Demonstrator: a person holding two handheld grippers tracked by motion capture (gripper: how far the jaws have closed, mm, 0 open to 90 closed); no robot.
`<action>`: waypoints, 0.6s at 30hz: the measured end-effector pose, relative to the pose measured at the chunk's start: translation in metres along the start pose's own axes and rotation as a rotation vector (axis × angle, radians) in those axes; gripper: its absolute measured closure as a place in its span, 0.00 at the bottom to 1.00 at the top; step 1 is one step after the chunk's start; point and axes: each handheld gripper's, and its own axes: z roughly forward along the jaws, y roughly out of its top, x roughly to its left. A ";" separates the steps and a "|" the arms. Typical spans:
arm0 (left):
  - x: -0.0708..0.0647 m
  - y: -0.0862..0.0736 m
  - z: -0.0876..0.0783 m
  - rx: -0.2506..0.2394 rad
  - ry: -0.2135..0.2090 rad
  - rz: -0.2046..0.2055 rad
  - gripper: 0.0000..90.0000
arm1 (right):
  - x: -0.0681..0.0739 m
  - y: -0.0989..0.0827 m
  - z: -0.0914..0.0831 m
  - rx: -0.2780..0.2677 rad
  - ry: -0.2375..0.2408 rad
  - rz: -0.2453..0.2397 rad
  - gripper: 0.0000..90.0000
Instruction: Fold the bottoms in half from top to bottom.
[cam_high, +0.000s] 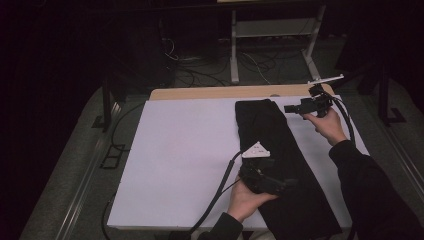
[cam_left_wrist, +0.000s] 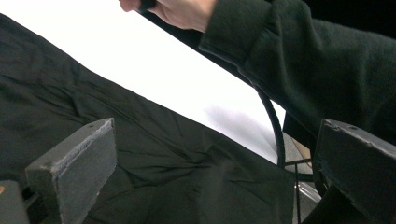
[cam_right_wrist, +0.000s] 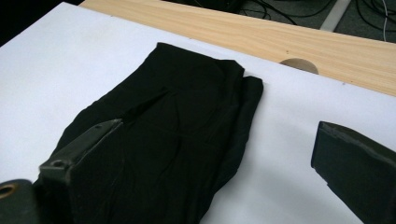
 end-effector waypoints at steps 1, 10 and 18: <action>0.001 0.001 -0.003 0.002 0.010 0.011 0.00 | 0.001 0.000 -0.001 -0.001 0.003 -0.004 0.03; 0.010 0.010 -0.021 0.008 0.082 0.069 0.00 | 0.011 -0.004 -0.010 -0.012 0.023 -0.032 0.03; 0.022 0.020 -0.038 -0.029 0.163 0.092 0.00 | 0.015 -0.009 -0.007 -0.012 0.042 -0.040 0.03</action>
